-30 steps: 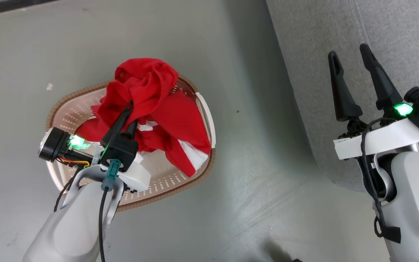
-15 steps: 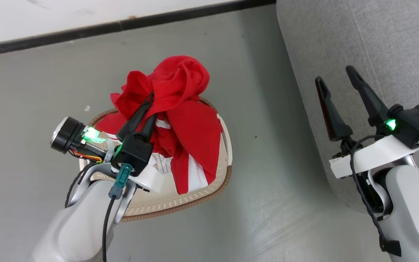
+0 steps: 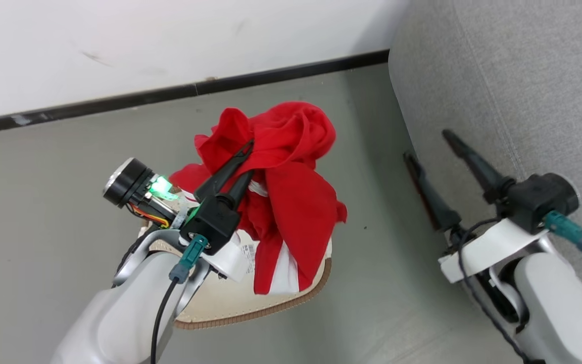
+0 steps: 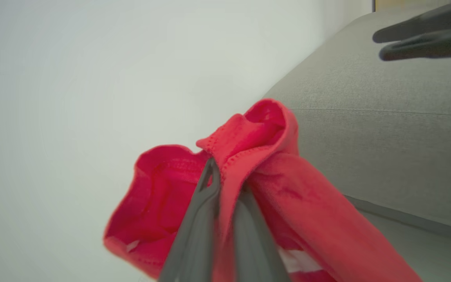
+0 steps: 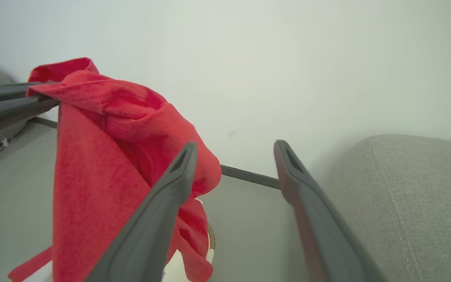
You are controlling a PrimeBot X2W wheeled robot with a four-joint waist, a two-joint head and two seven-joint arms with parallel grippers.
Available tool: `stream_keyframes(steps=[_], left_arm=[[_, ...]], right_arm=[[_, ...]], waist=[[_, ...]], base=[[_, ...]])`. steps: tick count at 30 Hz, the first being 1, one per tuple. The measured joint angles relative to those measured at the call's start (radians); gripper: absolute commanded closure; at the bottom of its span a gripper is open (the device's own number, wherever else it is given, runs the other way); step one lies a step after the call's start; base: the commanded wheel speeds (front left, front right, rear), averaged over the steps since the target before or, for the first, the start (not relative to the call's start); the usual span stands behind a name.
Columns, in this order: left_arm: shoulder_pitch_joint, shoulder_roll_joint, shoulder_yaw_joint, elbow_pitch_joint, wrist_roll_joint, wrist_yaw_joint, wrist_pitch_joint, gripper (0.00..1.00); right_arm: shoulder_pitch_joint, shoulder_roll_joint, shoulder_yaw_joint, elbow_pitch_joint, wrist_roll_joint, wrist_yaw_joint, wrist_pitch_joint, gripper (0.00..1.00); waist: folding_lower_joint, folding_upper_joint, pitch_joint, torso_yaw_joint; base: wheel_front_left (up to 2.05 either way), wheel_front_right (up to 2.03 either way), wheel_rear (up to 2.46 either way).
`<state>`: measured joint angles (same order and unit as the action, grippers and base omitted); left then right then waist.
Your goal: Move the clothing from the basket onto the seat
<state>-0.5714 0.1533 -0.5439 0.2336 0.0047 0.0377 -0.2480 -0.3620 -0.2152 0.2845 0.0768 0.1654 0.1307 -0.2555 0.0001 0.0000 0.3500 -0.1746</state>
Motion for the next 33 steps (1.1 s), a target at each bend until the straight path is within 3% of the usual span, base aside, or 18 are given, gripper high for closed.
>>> stream_keyframes(steps=[8, 21, 27, 33], left_arm=[[-0.024, -0.019, -0.026, 0.008, -0.014, -0.051, 0.02, 1.0], [-0.035, -0.033, -0.038, 0.059, -0.041, -0.086, 0.058, 1.0], [-0.034, -0.049, -0.055, 0.065, -0.059, -0.095, 0.063, 1.0], [-0.034, -0.062, -0.065, 0.066, -0.066, -0.102, 0.071, 1.0]], right_arm=[[-0.002, -0.05, 0.162, -0.017, -0.002, 0.0, 0.0, 0.0], [-0.08, -0.118, 0.346, -0.067, -0.016, 0.0, 0.0, 0.0], [-0.154, -0.169, 0.424, -0.053, -0.05, 0.0, 0.016, 0.0], [-0.162, -0.173, 0.434, -0.021, -0.019, 0.0, 0.036, 0.0]], waist=[[0.0, 0.0, -0.075, 0.005], [0.0, 0.0, -0.184, 0.004], [0.0, 0.0, -0.221, 0.002], [0.0, 0.0, -0.249, 0.008]], base=[[0.0, 0.0, 0.0], [0.0, 0.0, 0.0], [0.0, 0.0, 0.0], [0.0, 0.0, 0.0]])
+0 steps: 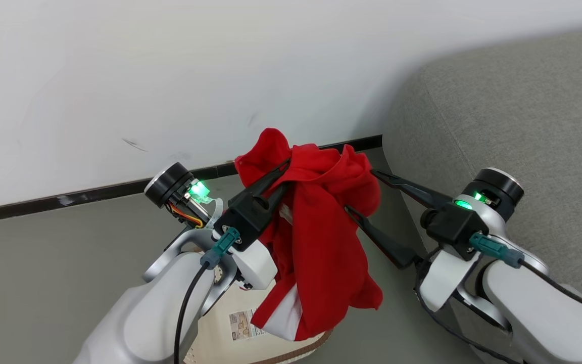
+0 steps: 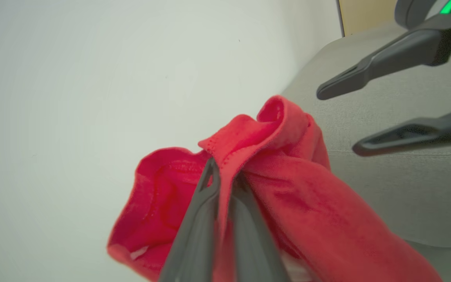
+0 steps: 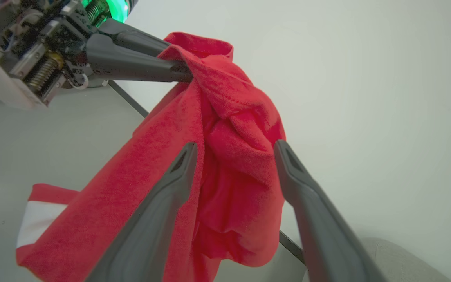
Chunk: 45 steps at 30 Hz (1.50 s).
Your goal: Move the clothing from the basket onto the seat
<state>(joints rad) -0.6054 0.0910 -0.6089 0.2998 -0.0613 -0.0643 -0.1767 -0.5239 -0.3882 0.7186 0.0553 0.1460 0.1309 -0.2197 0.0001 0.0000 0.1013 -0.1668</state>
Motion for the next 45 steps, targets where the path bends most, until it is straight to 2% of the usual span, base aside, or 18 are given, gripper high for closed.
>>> stream_keyframes(steps=[7, 14, 28, 34, 45], left_arm=[[-0.002, -0.002, -0.003, -0.008, 0.0, -0.001, 0.008, 1.0], [-0.003, -0.004, -0.004, -0.017, 0.0, -0.001, 0.013, 1.0], [-0.002, -0.012, -0.023, -0.003, -0.016, -0.009, 0.036, 1.0], [-0.002, -0.018, -0.037, -0.002, -0.016, -0.01, 0.043, 1.0], [-0.002, -0.024, -0.057, -0.002, -0.02, -0.018, 0.053, 1.0]], right_arm=[[0.062, 0.006, -0.052, 0.029, 0.07, 0.0, 0.0, 0.0], [0.094, 0.007, -0.047, 0.029, 0.093, 0.0, -0.002, 0.0], [-0.013, -0.006, 0.048, -0.008, 0.018, 0.0, -0.009, 0.0], [-0.029, -0.023, 0.108, 0.04, 0.019, 0.0, 0.03, 0.0], [-0.061, 0.003, 0.136, 0.081, 0.02, 0.0, 0.035, 0.0]], waist=[[0.0, 0.0, -0.021, 0.008], [0.0, 0.0, -0.035, 0.006], [0.0, 0.0, -0.05, 0.006], [0.0, 0.0, -0.051, 0.017], [0.0, 0.0, -0.054, 0.039]], base=[[0.0, 0.0, 0.0], [0.0, 0.0, 0.0], [0.0, 0.0, 0.0], [0.0, 0.0, 0.0], [0.0, 0.0, 0.0]])
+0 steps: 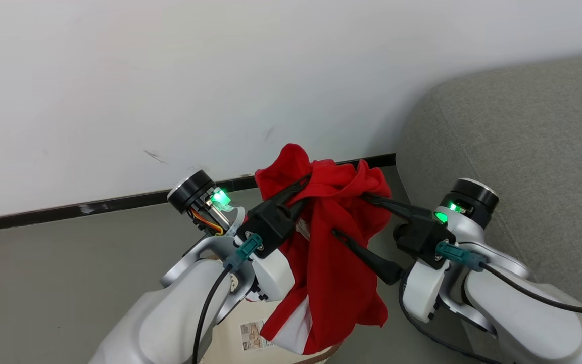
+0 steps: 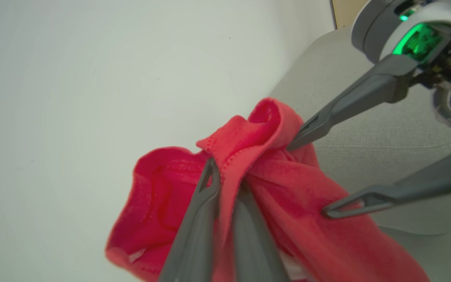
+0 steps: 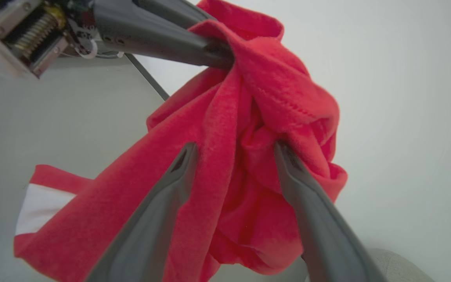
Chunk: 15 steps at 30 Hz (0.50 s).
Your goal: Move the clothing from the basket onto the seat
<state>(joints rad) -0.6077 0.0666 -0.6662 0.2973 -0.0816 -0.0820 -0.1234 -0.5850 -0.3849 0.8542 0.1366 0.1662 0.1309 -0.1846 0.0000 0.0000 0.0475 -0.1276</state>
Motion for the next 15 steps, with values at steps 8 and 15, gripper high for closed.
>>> stream_keyframes(steps=[8, 15], left_arm=[[0.0, -0.003, -0.005, -0.001, -0.006, 0.0, 0.009, 1.0], [-0.001, -0.006, -0.015, -0.005, -0.006, 0.0, 0.009, 1.0]], right_arm=[[-0.058, 0.0, 0.006, 0.036, -0.061, 0.0, 0.0, 0.0], [-0.065, 0.03, 0.039, 0.102, -0.059, 0.0, 0.01, 0.0]], waist=[[0.0, 0.0, 0.004, 0.005], [0.0, 0.0, 0.007, 0.01]], base=[[0.0, 0.0, 0.0], [0.0, 0.0, 0.0]])
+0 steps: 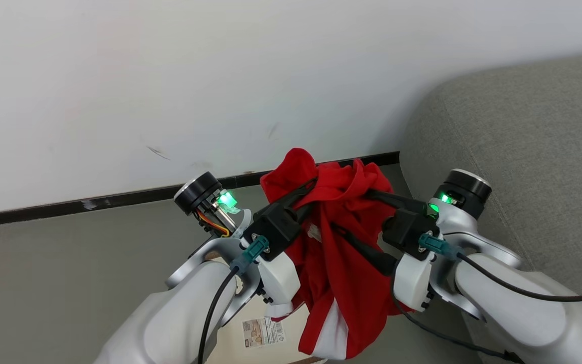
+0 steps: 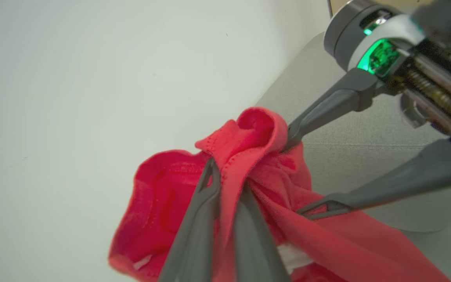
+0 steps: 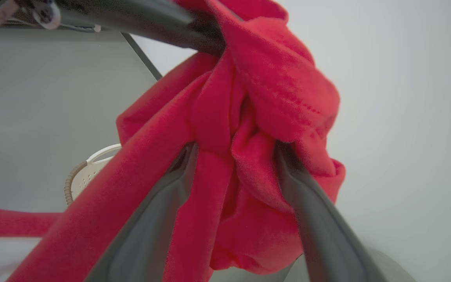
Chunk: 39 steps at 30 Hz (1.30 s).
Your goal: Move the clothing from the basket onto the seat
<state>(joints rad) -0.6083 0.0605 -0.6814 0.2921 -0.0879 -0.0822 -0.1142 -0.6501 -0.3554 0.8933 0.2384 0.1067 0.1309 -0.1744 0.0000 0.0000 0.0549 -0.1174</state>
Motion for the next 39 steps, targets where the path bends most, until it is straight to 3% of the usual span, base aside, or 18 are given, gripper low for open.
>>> stream_keyframes(steps=[4, 5, 6, 8, 10, 19, 30, 33, 34, 39], left_arm=[[0.0, -0.002, -0.008, -0.002, -0.007, 0.0, 0.0, 1.0], [0.0, -0.002, -0.009, -0.003, -0.009, -0.001, 0.0, 1.0], [0.0, -0.002, -0.011, -0.004, -0.009, -0.001, 0.0, 1.0], [0.0, -0.002, -0.012, -0.005, -0.009, -0.001, 0.0, 1.0], [0.0, -0.002, -0.012, -0.005, -0.011, -0.001, 0.0, 1.0], [0.0, -0.003, -0.001, -0.002, -0.028, 0.001, 0.007, 1.0], [0.006, -0.008, 0.049, 0.047, -0.096, 0.011, 0.011, 1.0], [0.025, -0.017, 0.059, 0.048, -0.127, 0.01, 0.008, 0.09], [0.032, -0.019, 0.059, 0.049, -0.134, 0.01, 0.007, 0.0], [0.052, -0.015, 0.077, 0.049, -0.176, 0.01, -0.003, 0.0]], right_arm=[[-0.001, 0.032, 0.017, 0.03, 0.013, 0.0, 0.0, 0.0], [-0.004, 0.035, 0.026, 0.038, 0.018, 0.0, 0.0, 0.21], [-0.006, 0.039, 0.03, 0.045, 0.018, 0.0, 0.0, 0.51], [-0.01, 0.045, 0.039, 0.064, 0.018, 0.0, 0.0, 0.64], [-0.014, 0.051, 0.043, 0.08, 0.018, 0.0, -0.002, 1.0], [-0.016, 0.075, 0.011, 0.12, 0.023, 0.0, -0.038, 1.0], [-0.01, 0.071, -0.119, 0.136, 0.098, 0.001, -0.063, 1.0], [-0.009, 0.071, -0.139, 0.135, 0.105, 0.002, -0.065, 1.0], [-0.009, 0.071, -0.143, 0.135, 0.105, 0.002, -0.065, 1.0], [-0.009, 0.057, -0.175, 0.143, 0.106, 0.001, -0.065, 1.0]], waist=[[0.0, 0.0, 0.002, 0.006], [0.0, 0.0, 0.002, 0.008], [0.0, 0.0, 0.002, 0.01], [0.0, 0.0, 0.003, 0.013], [0.0, 0.0, 0.004, 0.015], [0.0, 0.0, 0.012, 0.012], [0.0, 0.0, 0.015, -0.018], [0.0, 0.0, 0.015, -0.029], [0.0, 0.0, 0.015, -0.033], [0.0, 0.0, 0.014, -0.05]], base=[[0.0, 0.0, 0.0], [0.0, 0.0, 0.0], [0.0, 0.0, 0.0], [0.0, 0.0, 0.0], [0.0, 0.0, 0.0], [0.0, 0.0, 0.0], [0.0, 0.0, 0.0], [0.0, 0.0, 0.0], [0.0, 0.0, 0.0], [0.0, 0.0, 0.0]])
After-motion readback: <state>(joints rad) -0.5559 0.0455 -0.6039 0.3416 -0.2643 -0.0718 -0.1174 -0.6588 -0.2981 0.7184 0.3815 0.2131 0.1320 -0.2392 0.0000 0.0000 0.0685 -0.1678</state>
